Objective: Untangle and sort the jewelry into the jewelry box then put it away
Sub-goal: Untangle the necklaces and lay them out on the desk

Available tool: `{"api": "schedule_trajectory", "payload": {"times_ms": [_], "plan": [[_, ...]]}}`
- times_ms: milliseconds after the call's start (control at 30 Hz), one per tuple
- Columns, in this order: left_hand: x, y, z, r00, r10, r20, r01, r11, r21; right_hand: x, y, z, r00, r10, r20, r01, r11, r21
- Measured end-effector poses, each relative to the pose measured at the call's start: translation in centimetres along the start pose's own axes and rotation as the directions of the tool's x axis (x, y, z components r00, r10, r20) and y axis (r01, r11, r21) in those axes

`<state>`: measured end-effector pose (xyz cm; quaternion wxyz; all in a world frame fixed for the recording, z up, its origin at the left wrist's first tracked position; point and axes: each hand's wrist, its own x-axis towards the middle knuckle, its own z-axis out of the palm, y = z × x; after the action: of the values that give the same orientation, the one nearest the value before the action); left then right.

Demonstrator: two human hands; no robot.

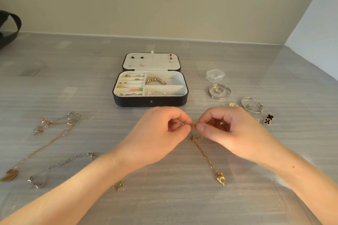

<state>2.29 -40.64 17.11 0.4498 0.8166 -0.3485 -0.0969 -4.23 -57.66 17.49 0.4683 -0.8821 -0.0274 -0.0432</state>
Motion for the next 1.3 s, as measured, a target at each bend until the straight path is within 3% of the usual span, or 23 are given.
{"api": "schedule_trajectory", "payload": {"times_ms": [200, 533, 767, 933, 1300], "plan": [[-0.04, 0.22, -0.02, 1.000, -0.005, 0.021, 0.005, 1.000, 0.002, 0.11, 0.46, -0.06, 1.000, -0.015, -0.023, 0.014, 0.999, -0.044], [-0.04, 0.21, -0.59, 0.999, 0.025, 0.036, -0.025, 1.000, 0.005, -0.08, 0.17, -0.14, 0.997, -0.019, 0.070, 0.021, 0.999, -0.026], [-0.11, -0.06, -0.69, 0.974, 0.205, -0.096, -0.185, 0.965, 0.186, -0.03, 0.19, -0.17, 0.999, 0.042, -0.011, -0.042, 0.999, -0.005], [-0.20, -0.10, -0.63, 0.952, 0.306, -0.023, -0.289, 0.919, 0.266, -0.07, -0.06, -0.16, 0.997, 0.064, -0.042, -0.062, 0.997, 0.048], [0.00, -0.27, -0.42, 0.990, 0.118, -0.081, -0.102, 0.977, 0.186, -0.03, 0.06, -0.18, 0.997, 0.069, -0.015, -0.065, 0.976, 0.207]]}}
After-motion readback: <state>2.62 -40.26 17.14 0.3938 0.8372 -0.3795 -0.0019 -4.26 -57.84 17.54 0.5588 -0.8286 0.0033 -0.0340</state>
